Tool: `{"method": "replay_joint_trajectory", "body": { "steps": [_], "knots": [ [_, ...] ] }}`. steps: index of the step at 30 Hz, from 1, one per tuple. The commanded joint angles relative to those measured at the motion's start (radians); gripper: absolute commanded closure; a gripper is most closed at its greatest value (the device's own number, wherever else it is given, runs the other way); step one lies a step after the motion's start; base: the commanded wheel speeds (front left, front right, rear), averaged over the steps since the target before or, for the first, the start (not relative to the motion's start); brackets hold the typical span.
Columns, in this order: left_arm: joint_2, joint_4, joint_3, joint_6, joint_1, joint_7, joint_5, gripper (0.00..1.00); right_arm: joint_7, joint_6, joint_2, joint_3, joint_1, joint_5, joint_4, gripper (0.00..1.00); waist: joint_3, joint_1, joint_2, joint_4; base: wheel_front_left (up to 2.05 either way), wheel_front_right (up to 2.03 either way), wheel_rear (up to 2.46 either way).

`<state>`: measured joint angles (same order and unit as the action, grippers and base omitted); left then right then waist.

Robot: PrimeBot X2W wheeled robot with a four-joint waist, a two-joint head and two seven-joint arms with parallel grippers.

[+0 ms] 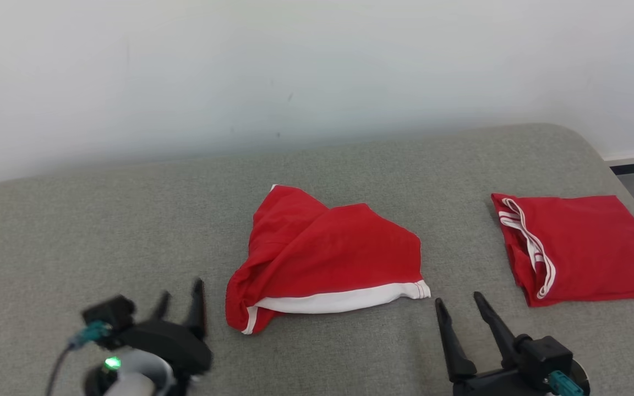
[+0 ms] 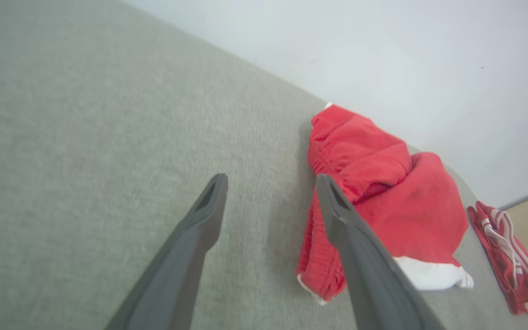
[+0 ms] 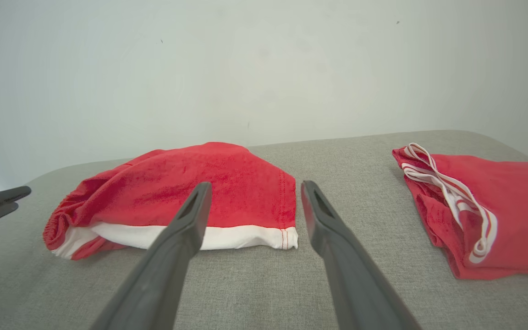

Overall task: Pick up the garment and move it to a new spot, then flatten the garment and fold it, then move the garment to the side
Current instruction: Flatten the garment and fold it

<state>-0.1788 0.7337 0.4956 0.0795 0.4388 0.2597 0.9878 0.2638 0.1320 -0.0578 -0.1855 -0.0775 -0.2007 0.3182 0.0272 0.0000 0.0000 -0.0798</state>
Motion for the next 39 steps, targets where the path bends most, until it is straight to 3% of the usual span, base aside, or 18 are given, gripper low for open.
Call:
{"method": "replay_joint_trajectory", "body": {
  "steps": [1, 8, 15, 23, 39],
  "knots": [
    [-0.019, -0.054, -0.040, 0.012, -0.026, 0.006, -0.070, 0.00, 0.000, -0.003, -0.005, 0.010, 0.012, 0.004, -0.005, 0.00, 0.002, 0.0000, 0.0000, 0.006, 0.00, 0.00, 0.00],
    [-0.008, -0.395, -0.269, 0.039, -0.259, 0.004, -0.448, 0.00, 0.000, -0.003, -0.012, 0.057, 0.026, 0.018, -0.020, 0.00, 0.012, 0.0000, 0.0000, 0.022, 0.00, 0.00, 0.00],
    [0.049, -0.577, -0.435, -0.011, -0.433, 0.004, -0.686, 0.00, 0.000, -0.003, -0.019, 0.079, 0.036, 0.025, -0.023, 0.00, 0.026, 0.0000, 0.0000, 0.033, 0.00, 0.00, 0.00],
    [0.096, -0.653, -0.515, -0.039, -0.552, 0.004, -0.803, 0.00, 0.001, -0.003, -0.029, 0.082, 0.046, 0.025, -0.010, 0.00, 0.050, 0.0000, 0.0000, 0.040, 0.00, 0.00, 0.00],
    [0.126, -0.634, -0.575, -0.087, -0.615, 0.004, -0.837, 0.00, 0.001, -0.003, -0.028, 0.091, 0.050, 0.024, 0.003, 0.00, 0.061, 0.0000, 0.0000, 0.050, 0.00, 0.00, 0.00]
  ]
}}
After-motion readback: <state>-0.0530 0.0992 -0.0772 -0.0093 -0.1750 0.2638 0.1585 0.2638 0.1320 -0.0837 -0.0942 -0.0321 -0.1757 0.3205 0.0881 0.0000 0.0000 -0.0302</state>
